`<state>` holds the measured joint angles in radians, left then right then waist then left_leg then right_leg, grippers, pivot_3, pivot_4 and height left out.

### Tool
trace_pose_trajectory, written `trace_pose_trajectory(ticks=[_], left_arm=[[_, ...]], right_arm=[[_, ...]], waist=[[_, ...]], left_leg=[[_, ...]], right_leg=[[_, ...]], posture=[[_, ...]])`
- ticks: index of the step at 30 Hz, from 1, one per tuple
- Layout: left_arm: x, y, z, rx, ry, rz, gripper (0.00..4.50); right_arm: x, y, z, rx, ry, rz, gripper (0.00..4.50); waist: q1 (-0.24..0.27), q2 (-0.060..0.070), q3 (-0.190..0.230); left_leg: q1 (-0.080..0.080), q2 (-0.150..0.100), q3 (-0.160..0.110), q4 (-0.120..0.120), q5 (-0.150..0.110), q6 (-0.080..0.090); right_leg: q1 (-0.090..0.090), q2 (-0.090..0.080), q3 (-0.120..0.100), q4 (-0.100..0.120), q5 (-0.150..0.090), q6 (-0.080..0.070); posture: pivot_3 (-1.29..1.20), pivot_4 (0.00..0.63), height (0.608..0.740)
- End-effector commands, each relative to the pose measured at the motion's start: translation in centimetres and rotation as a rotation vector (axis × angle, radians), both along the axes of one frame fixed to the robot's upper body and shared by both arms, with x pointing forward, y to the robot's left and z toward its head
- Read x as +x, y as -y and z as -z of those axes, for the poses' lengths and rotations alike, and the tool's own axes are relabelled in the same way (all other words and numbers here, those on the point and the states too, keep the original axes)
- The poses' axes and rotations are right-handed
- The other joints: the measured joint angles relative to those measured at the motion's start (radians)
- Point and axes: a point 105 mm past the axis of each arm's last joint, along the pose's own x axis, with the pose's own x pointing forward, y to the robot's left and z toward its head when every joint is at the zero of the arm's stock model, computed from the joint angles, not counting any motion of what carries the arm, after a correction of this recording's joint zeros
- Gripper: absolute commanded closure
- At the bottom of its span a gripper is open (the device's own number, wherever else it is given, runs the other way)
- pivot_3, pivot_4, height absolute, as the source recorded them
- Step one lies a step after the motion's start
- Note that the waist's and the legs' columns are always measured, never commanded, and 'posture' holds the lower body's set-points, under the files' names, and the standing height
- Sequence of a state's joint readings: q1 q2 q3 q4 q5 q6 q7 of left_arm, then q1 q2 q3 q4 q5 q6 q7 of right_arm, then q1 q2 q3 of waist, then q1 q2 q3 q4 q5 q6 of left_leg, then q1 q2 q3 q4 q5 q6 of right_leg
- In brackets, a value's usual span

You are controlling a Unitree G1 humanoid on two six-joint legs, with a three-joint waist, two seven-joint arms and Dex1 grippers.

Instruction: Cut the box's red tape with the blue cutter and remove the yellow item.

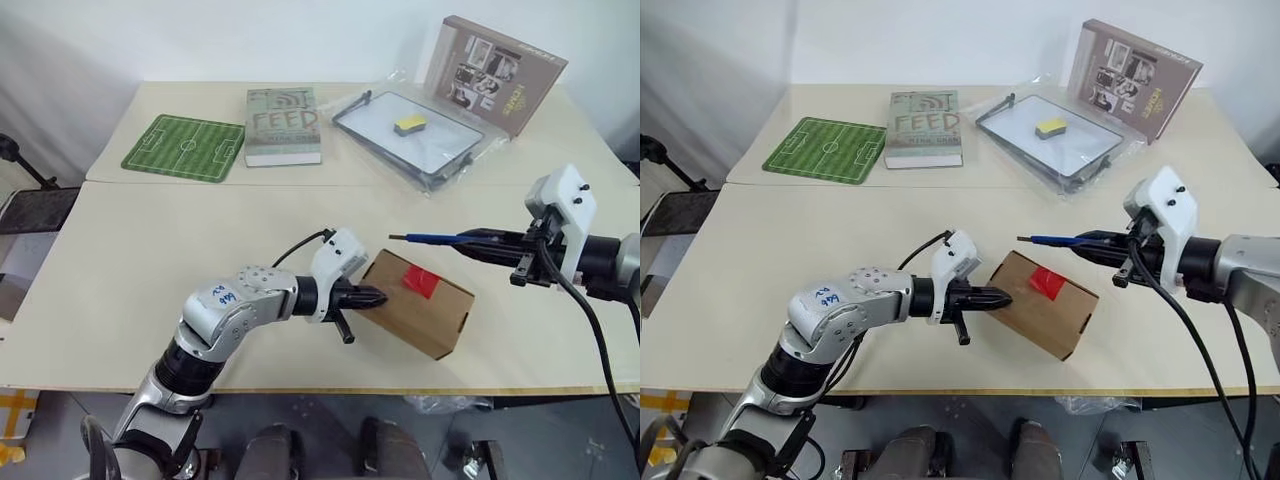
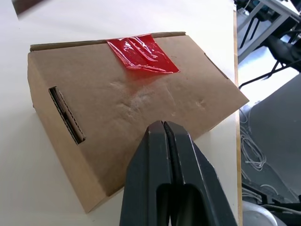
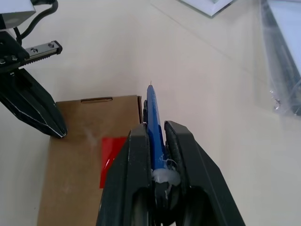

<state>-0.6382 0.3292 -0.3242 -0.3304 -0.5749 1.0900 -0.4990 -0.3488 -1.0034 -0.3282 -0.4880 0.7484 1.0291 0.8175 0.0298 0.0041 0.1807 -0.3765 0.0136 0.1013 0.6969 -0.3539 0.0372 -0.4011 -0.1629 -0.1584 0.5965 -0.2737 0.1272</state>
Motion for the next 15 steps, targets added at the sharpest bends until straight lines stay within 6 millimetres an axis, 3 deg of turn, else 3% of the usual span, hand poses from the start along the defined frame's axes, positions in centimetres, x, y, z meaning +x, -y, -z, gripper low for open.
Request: trace_pose_trajectory(ticks=[1,15], left_arm=[[0.23,0.15,-0.04,0.015,0.013,0.003,4.47],[0.36,0.13,0.33,0.036,-0.002,0.000,4.47]], right_arm=[[-0.52,-0.29,-0.87,-0.014,0.039,-0.016,4.33],[-0.90,0.41,0.06,-0.039,-0.003,0.003,4.33]], waist=[[-0.001,0.000,0.000],[-0.001,0.000,0.000]], left_leg=[[0.000,0.000,0.000,0.000,0.000,0.000],[0.003,0.001,-0.002,0.000,0.000,0.000]], right_leg=[[0.000,0.000,0.000,0.000,0.000,0.000],[0.005,0.000,-0.001,-0.001,0.000,0.000]], posture=[[0.00,0.150,0.740],[0.00,0.150,0.740]])
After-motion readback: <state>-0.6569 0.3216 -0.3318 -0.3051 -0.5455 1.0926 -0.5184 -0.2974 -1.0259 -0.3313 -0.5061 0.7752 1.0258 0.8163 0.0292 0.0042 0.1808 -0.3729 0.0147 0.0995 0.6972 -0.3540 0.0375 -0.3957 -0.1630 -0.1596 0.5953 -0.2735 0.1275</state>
